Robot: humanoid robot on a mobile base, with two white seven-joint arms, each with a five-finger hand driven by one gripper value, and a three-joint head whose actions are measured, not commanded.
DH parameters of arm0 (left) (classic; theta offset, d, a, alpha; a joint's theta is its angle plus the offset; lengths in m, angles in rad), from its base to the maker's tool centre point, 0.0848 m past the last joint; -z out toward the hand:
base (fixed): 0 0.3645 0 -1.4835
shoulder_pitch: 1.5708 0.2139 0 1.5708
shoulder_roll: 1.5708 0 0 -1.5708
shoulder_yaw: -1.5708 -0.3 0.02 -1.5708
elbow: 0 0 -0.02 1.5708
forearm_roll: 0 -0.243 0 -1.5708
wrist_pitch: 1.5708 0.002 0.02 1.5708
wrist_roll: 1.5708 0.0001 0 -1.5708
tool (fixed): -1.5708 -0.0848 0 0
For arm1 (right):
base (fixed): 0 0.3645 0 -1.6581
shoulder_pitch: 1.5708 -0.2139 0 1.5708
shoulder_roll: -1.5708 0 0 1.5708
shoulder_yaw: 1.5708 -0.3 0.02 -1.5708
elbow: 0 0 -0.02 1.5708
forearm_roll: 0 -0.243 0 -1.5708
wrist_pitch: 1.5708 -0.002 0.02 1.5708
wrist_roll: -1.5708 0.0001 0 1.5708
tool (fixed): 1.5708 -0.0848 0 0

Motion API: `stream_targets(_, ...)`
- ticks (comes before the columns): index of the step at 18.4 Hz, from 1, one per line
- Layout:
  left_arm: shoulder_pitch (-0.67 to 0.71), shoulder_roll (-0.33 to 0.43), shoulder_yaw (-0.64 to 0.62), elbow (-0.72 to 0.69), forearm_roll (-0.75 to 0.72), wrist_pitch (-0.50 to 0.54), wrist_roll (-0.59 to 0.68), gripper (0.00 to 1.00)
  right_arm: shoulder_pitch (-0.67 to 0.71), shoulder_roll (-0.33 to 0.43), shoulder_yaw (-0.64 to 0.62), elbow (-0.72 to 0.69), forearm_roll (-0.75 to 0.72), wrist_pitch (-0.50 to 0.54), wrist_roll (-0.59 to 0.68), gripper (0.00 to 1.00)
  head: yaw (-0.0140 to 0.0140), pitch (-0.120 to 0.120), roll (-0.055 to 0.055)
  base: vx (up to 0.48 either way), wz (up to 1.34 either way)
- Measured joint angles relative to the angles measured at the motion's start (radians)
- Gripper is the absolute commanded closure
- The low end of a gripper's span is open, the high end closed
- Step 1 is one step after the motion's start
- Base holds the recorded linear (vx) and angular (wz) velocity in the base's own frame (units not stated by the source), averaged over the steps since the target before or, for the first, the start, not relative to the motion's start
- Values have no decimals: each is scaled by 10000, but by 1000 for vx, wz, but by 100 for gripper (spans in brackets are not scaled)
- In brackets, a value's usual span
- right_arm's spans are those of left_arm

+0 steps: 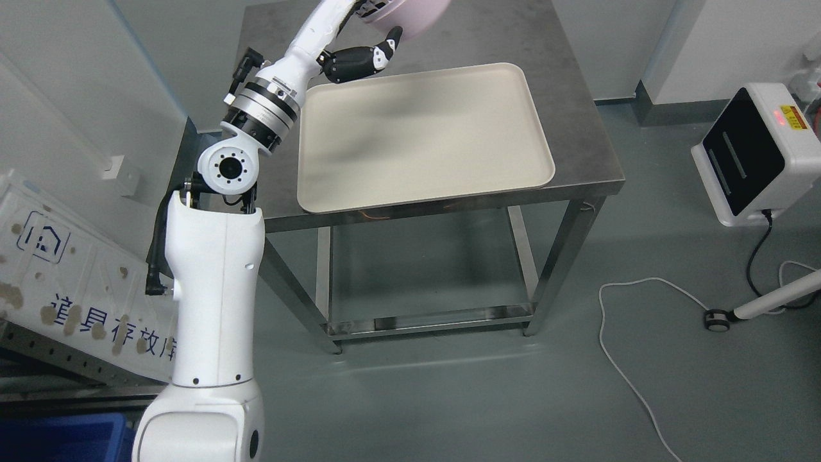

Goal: Stack pink IKEA bowls on left shelf middle
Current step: 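Lift the stacked bowls off the tray with the left hand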

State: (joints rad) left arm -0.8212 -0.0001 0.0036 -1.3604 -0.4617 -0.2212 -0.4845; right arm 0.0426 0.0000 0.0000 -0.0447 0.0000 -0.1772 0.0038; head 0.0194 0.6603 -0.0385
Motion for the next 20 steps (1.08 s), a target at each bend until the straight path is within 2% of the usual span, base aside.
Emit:
stream_targets(8,-6,0,876,-289,674,393,84,98,1,0,0,1,0,0,0,0,0,0,0,-67,-95)
stream_targets(14,-29,-1,1545,-539,1729,679,1099,98,3,0,0,1,0,0,0,0,0,0,0,-157,-34)
stream_targets(20,24,0,1894,-747,2393,712,1256,98,3,0,0,0,0,0,0,0,0,0,0,-128,-84)
